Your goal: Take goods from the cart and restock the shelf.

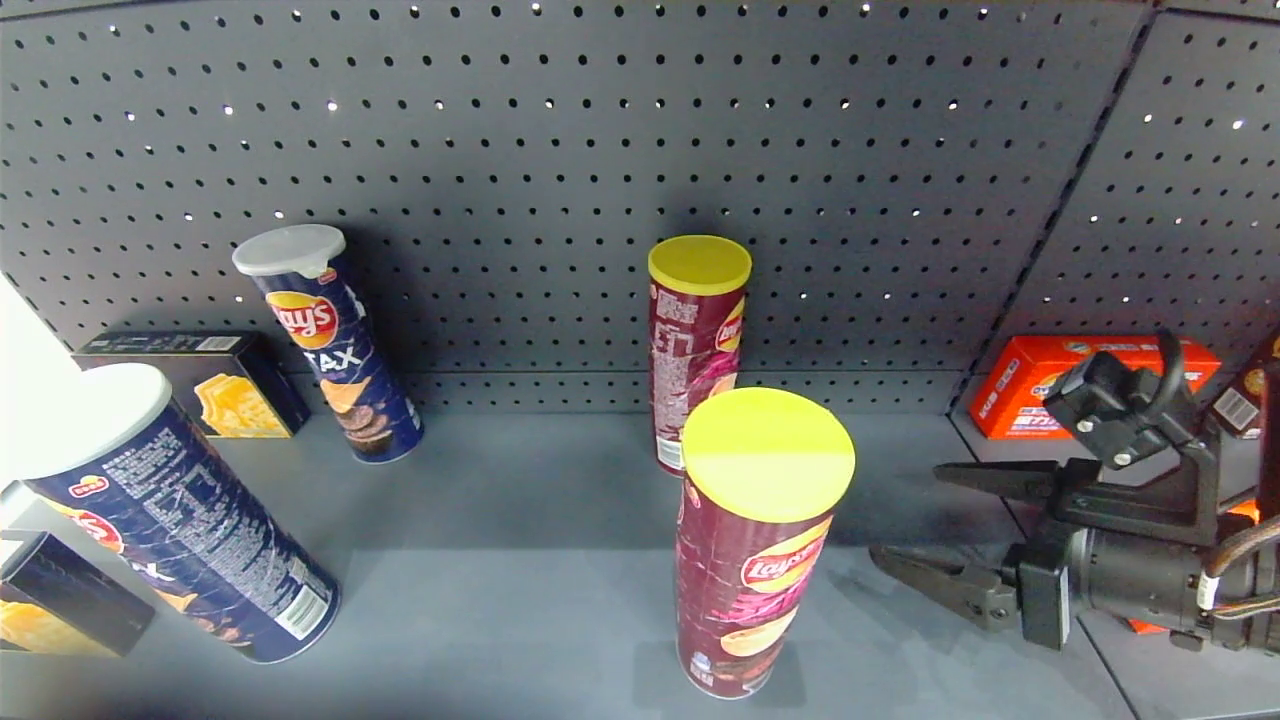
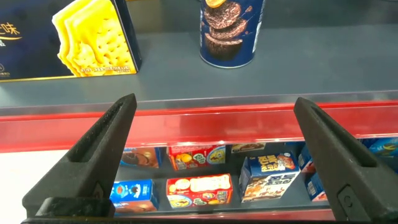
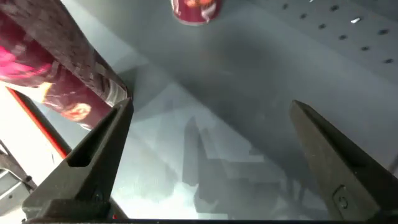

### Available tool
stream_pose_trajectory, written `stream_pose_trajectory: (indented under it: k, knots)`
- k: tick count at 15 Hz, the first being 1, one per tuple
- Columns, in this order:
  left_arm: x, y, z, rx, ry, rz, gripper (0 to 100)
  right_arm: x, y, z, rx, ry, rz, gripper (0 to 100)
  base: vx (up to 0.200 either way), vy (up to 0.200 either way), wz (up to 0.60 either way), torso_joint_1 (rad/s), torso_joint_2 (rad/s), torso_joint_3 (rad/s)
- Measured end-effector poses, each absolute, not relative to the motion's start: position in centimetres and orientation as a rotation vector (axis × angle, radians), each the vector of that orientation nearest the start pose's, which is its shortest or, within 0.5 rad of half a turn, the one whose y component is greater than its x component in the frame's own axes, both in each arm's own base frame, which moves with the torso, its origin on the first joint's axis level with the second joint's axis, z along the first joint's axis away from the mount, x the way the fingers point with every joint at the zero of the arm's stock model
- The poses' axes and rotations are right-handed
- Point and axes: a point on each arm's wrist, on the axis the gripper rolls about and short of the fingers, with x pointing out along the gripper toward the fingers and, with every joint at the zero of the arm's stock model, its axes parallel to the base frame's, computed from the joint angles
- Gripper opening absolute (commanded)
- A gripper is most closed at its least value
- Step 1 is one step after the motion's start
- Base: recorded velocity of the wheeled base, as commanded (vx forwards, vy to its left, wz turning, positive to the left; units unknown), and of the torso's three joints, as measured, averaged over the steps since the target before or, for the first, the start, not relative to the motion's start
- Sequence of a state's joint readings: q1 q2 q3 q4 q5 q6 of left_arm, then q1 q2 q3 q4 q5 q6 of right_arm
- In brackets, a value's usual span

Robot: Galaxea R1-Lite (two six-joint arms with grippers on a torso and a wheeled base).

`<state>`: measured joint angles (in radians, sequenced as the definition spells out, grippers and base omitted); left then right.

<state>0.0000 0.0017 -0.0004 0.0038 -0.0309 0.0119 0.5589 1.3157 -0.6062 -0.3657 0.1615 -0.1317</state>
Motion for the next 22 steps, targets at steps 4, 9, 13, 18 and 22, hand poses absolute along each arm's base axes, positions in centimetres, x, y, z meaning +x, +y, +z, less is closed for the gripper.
stream_pose_trajectory:
  k: [4,9,13,18,22]
  knots:
    - [-2.3,-0.1,7.6,0.012,0.006,-0.033,100,17.5,12.4,19.2,-0.209,0.328,0.775,100,0.000,0.000,0.00,0.000,0.00,0.000]
    - [-2.3,-0.1,7.6,0.012,0.005,-0.034,100,18.6,13.8,19.1,-0.215,0.332,0.791,100,0.000,0.000,0.00,0.000,0.00,0.000]
    - [-2.3,-0.1,7.6,0.012,0.005,-0.033,100,19.0,15.0,18.8,-0.224,0.339,0.823,100,0.000,0.000,0.00,0.000,0.00,0.000]
    - [-2.3,-0.1,7.6,0.012,0.006,-0.034,100,18.8,15.7,18.4,-0.233,0.352,0.846,100,0.000,0.000,0.00,0.000,0.00,0.000]
    - [-2.3,-0.1,7.6,0.012,0.006,-0.034,100,18.6,15.9,18.1,-0.237,0.360,0.859,100,0.000,0.000,0.00,0.000,0.00,0.000]
